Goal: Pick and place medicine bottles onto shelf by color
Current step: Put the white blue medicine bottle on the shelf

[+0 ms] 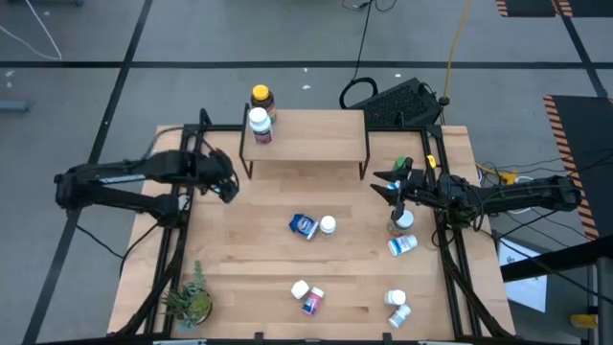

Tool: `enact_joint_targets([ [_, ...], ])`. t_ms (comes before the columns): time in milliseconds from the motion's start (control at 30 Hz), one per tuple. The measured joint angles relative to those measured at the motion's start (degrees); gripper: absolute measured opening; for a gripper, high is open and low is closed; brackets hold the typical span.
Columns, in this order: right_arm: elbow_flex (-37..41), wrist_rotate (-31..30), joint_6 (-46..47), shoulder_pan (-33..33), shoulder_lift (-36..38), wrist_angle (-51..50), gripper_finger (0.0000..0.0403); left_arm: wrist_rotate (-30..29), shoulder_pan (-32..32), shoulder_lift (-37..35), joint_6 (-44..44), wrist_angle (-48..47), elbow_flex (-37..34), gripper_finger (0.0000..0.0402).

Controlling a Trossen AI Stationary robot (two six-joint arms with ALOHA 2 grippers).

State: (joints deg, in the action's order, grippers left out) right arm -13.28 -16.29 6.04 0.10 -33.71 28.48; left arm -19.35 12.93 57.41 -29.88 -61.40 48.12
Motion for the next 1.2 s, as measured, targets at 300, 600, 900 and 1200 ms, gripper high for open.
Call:
enact_joint_targets([
  [300,-0.02,0.13,-1.96,0.02,-0.04,0.45,0.0176,0.04,6.57,7.66,-0.49,5.03,-7.59,0.0389],
  [600,-0.02,1.64,-3.69,0.02,-0.04,0.82,0.0176,0.26,11.93,14.45,0.89,8.62,-7.57,0.0390],
  [900,-0.01,2.59,-2.11,0.01,-0.04,0.86,0.0176,6.14,15.26,18.36,4.96,14.26,-10.11,0.0390],
  [1200,-0.01,3.13,-1.14,0.02,-0.04,0.97,0.0176,14.99,16.14,18.36,8.86,22.14,-15.00,0.0372],
])
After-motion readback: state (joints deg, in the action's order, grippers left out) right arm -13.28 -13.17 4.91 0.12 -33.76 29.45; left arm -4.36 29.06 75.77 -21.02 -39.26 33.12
